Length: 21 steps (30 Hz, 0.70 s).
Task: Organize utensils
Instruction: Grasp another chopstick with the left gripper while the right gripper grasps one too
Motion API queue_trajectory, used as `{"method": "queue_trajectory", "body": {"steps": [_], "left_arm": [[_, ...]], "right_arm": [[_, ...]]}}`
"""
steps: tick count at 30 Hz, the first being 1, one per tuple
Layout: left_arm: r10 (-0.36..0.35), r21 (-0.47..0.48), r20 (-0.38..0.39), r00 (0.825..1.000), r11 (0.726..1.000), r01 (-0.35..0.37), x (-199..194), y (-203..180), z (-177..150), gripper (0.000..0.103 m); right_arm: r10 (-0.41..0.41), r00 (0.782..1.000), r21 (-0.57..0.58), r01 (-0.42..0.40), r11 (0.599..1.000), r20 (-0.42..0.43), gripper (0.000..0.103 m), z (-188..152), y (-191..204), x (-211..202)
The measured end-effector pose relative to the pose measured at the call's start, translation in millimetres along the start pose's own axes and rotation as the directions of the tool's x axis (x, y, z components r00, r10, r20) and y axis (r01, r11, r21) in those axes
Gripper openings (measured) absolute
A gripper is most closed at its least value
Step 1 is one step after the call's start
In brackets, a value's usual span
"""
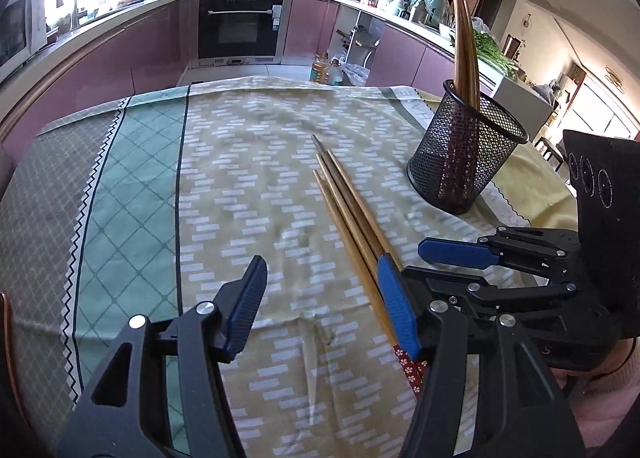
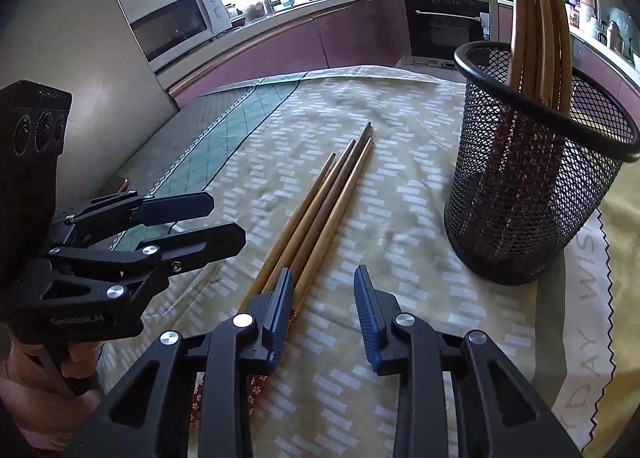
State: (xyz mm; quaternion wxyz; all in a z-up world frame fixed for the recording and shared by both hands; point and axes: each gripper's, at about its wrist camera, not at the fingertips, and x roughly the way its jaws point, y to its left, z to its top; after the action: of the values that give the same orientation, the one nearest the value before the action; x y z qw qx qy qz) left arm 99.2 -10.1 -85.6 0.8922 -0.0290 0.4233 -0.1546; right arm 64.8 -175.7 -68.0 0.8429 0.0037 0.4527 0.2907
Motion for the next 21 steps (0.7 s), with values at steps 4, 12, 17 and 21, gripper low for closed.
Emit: {"method": "queue_trajectory", "body": {"steps": [4, 12, 17, 21], "left_arm": [[0.003, 0.013, -0.010, 1.000, 1.000, -0.002, 4.2, -1.3, -0.1, 0.055], [0.006, 0.058, -0.036, 0.999, 0.998, -0.004, 15.6, -11.0, 1.6, 0.052], [0.019, 0.072, -0.068, 0.998, 0.997, -0.014, 28.6, -14.4, 3.5, 0.040], [0.002, 0.067, -0.073, 0.997, 0.998, 0.003, 30.5, -11.1, 5.2, 0.034]], "right_arm": [[-0.007, 1.000, 0.010, 0.007, 1.000, -0.007, 0.028, 0.4, -2.1, -0.7], [-0.004, 1.000, 0.020, 0.004, 1.000, -0.014, 0.027, 1.6, -6.0, -2.0], [-0.003, 1.000, 0.022, 0.003, 1.000, -0.014, 0.027, 1.3, -7.5, -2.9], [-0.006, 1.000, 0.020, 0.007, 1.000, -0.016, 0.027, 2.0, -8.3, -2.6]]}}
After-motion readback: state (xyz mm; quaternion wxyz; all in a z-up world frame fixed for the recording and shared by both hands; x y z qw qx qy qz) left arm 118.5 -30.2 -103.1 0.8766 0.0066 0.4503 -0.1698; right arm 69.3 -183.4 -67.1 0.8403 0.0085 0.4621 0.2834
